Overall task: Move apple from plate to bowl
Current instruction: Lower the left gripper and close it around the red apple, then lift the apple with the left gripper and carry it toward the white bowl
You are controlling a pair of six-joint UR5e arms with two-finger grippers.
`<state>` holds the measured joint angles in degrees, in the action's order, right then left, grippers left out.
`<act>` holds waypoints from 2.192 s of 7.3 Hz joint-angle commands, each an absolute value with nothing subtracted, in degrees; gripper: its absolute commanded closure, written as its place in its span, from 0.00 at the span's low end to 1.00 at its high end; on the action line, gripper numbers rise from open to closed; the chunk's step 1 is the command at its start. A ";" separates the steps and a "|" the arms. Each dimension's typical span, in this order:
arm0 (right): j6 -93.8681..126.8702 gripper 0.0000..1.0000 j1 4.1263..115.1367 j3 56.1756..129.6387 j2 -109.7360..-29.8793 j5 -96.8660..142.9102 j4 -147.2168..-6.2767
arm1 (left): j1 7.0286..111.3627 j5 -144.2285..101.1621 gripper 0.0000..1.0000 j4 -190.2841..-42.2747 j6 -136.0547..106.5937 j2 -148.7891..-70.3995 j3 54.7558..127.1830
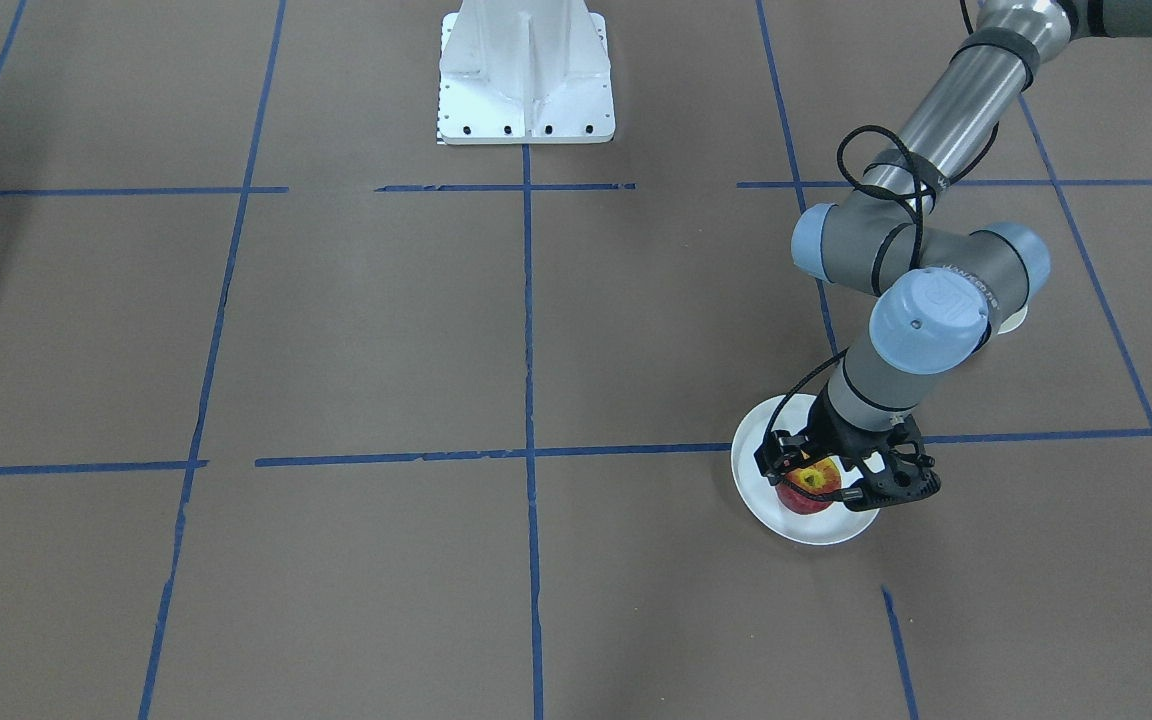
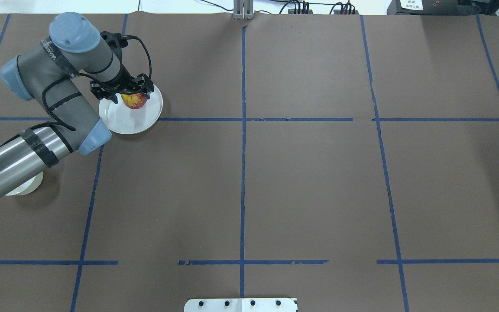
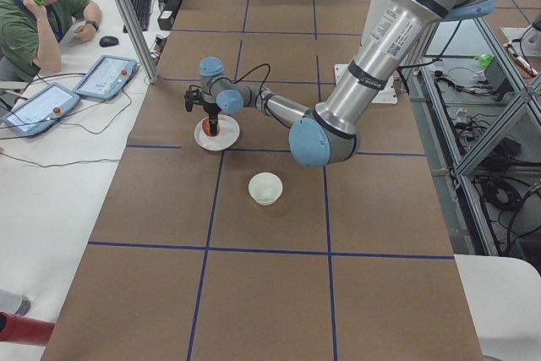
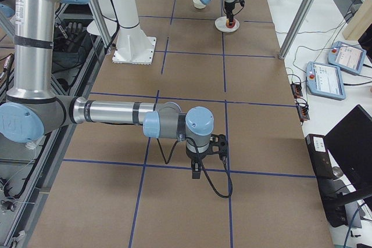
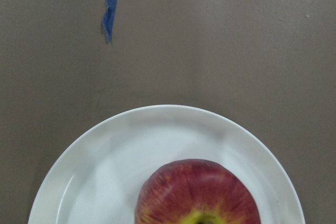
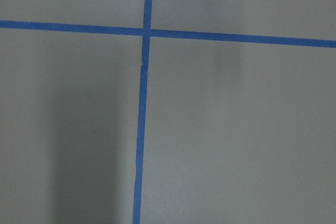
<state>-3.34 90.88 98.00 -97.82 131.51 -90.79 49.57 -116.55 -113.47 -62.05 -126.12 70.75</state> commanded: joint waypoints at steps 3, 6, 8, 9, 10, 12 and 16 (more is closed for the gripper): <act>-3.34 0.00 90.88 98.00 -97.82 131.48 -90.79 | 48.96 -114.17 0.39 -116.19 -63.54 -126.21 68.82; -3.34 0.00 90.88 98.00 -97.82 131.48 -90.79 | 52.36 -114.96 0.50 -115.32 -62.93 -124.38 74.76; -3.34 0.00 90.88 98.00 -97.82 131.48 -90.79 | 56.84 -121.69 0.50 -109.30 -55.60 -116.32 87.20; -3.34 0.00 90.88 98.00 -97.82 131.48 -90.79 | 58.00 -121.73 0.49 -101.68 -48.50 -112.28 95.63; -3.34 0.00 90.88 98.00 -97.82 131.48 -90.79 | 60.18 -121.73 0.49 -95.86 -41.82 -106.67 104.07; -3.34 0.00 90.88 98.00 -97.82 131.48 -90.79 | 62.22 -121.82 0.51 -100.24 -35.79 -92.36 112.12; -3.34 0.00 90.88 98.00 -97.82 131.57 -90.79 | 61.00 -121.03 0.50 -130.38 -48.55 -78.22 103.57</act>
<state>-3.34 90.88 98.00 -97.82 131.50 -90.79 61.73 -121.26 -123.71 -43.03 -79.20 107.54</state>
